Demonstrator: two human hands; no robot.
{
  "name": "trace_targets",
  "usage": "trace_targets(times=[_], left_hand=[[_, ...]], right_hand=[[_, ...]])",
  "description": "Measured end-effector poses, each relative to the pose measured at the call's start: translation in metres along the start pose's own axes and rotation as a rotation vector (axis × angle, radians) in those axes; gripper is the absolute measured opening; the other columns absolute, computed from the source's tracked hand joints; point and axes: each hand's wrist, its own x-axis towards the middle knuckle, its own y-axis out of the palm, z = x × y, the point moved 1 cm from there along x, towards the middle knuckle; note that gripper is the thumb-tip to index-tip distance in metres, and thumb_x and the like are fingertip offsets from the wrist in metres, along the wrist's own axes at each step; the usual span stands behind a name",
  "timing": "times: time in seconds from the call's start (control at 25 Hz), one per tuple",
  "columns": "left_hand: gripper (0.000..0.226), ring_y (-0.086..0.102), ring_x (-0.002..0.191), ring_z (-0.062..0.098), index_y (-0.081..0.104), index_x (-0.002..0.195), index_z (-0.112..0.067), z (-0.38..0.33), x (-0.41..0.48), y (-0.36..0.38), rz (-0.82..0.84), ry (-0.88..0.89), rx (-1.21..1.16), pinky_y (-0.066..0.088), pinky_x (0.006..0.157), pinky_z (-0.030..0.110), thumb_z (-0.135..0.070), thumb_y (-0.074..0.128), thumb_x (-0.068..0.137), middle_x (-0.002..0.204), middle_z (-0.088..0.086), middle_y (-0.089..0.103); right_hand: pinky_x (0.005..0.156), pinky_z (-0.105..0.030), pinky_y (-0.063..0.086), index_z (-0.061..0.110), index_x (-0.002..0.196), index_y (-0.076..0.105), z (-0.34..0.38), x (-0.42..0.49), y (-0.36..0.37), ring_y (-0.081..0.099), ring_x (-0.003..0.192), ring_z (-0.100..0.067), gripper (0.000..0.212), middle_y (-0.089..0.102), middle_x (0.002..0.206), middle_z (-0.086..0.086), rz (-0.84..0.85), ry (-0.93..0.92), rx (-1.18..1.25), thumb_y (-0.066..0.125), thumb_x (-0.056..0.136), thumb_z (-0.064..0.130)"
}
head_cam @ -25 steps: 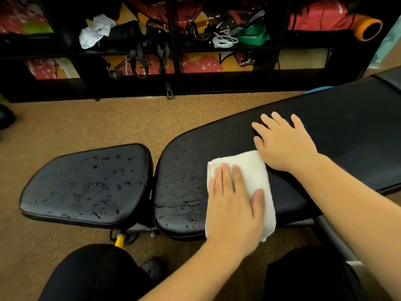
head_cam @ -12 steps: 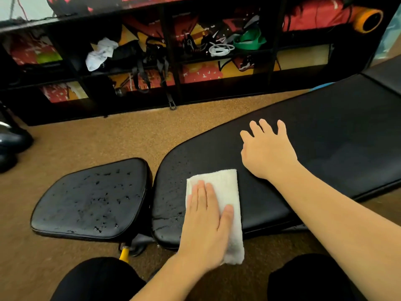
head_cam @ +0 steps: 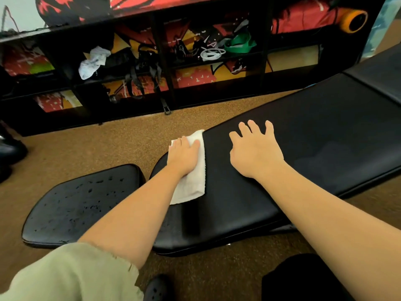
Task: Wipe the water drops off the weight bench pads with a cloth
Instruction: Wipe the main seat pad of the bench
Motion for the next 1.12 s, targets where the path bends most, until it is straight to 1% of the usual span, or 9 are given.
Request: trace_targets(times=[0.28, 0.36, 0.4, 0.48, 0.56, 0.64, 0.76, 0.84, 1.12], left_hand=[[0.104, 0.022, 0.15, 0.04, 0.029, 0.153, 0.002, -0.044, -0.156, 0.007, -0.007, -0.025, -0.228, 0.024, 0.123, 0.053, -0.074, -0.001, 0.09, 0.163, 0.024, 0.025], [0.123, -0.015, 0.161, 0.022, -0.006, 0.166, -0.008, -0.055, -0.224, -0.002, 0.06, 0.027, -0.289, 0.001, 0.132, 0.038, -0.09, -0.018, 0.075, 0.174, 0.006, -0.018], [0.121, -0.033, 0.153, 0.008, -0.025, 0.16, -0.019, -0.057, -0.244, -0.004, 0.084, 0.029, -0.294, -0.013, 0.128, 0.03, -0.092, -0.028, 0.064, 0.165, -0.006, -0.036], [0.116, -0.043, 0.143, -0.001, -0.035, 0.15, -0.029, -0.058, -0.261, -0.003, 0.124, 0.0, -0.273, -0.024, 0.12, 0.025, -0.091, -0.038, 0.051, 0.157, -0.016, -0.044], [0.122, -0.034, 0.152, 0.007, -0.029, 0.157, -0.024, -0.057, -0.245, -0.002, 0.155, -0.045, -0.249, -0.021, 0.123, 0.03, -0.093, -0.032, 0.056, 0.166, -0.008, -0.036], [0.118, -0.009, 0.161, 0.023, 0.0, 0.166, -0.009, -0.051, -0.209, 0.0, 0.078, -0.055, -0.229, -0.007, 0.13, 0.04, -0.087, -0.013, 0.078, 0.175, 0.01, -0.005], [0.091, 0.023, 0.151, 0.036, 0.032, 0.151, 0.001, -0.032, -0.14, 0.001, -0.011, -0.073, -0.261, 0.018, 0.126, 0.052, -0.069, 0.017, 0.096, 0.16, 0.021, 0.032], [0.078, 0.028, 0.148, 0.036, 0.034, 0.151, 0.003, -0.016, -0.087, -0.002, -0.051, -0.08, -0.245, 0.021, 0.124, 0.051, -0.059, 0.028, 0.104, 0.158, 0.022, 0.036], [0.074, 0.039, 0.146, 0.036, 0.042, 0.154, -0.004, 0.007, -0.009, -0.016, 0.003, -0.146, -0.195, 0.017, 0.124, 0.051, -0.057, 0.02, 0.107, 0.157, 0.018, 0.047]], right_hand=[[0.119, -0.067, 0.009, 0.019, 0.152, 0.035, 0.0, 0.002, 0.002, 0.014, 0.154, -0.037, 0.052, 0.023, 0.166, -0.016, -0.01, -0.002, 0.003, 0.031, 0.104, 0.037], [0.12, -0.067, 0.008, 0.019, 0.154, 0.032, 0.0, 0.003, 0.004, 0.012, 0.155, -0.038, 0.053, 0.021, 0.167, -0.016, -0.008, -0.008, 0.002, 0.03, 0.104, 0.037], [0.12, -0.067, 0.008, 0.019, 0.155, 0.031, 0.0, 0.003, 0.005, 0.011, 0.155, -0.038, 0.054, 0.02, 0.167, -0.016, -0.009, -0.009, 0.0, 0.03, 0.104, 0.037], [0.12, -0.067, 0.008, 0.02, 0.155, 0.031, 0.0, 0.004, 0.005, 0.011, 0.155, -0.038, 0.055, 0.019, 0.167, -0.016, -0.015, -0.01, -0.009, 0.031, 0.103, 0.037], [0.119, -0.067, 0.008, 0.02, 0.155, 0.031, 0.001, 0.005, 0.006, 0.012, 0.154, -0.038, 0.054, 0.019, 0.167, -0.017, -0.018, -0.005, -0.019, 0.031, 0.103, 0.037], [0.119, -0.067, 0.008, 0.019, 0.154, 0.032, 0.001, 0.004, 0.006, 0.012, 0.155, -0.038, 0.054, 0.019, 0.167, -0.017, -0.023, -0.004, -0.02, 0.031, 0.103, 0.037], [0.119, -0.068, 0.008, 0.019, 0.153, 0.032, 0.001, 0.004, 0.007, 0.011, 0.155, -0.038, 0.053, 0.019, 0.167, -0.017, -0.029, -0.006, -0.015, 0.03, 0.103, 0.037], [0.119, -0.068, 0.008, 0.02, 0.154, 0.031, 0.002, 0.004, 0.007, 0.011, 0.154, -0.039, 0.054, 0.019, 0.167, -0.017, -0.03, -0.003, -0.019, 0.029, 0.103, 0.038], [0.117, -0.071, 0.008, 0.019, 0.153, 0.031, 0.003, 0.007, 0.006, 0.012, 0.153, -0.042, 0.054, 0.019, 0.166, -0.019, -0.028, -0.009, -0.009, 0.031, 0.102, 0.037]])
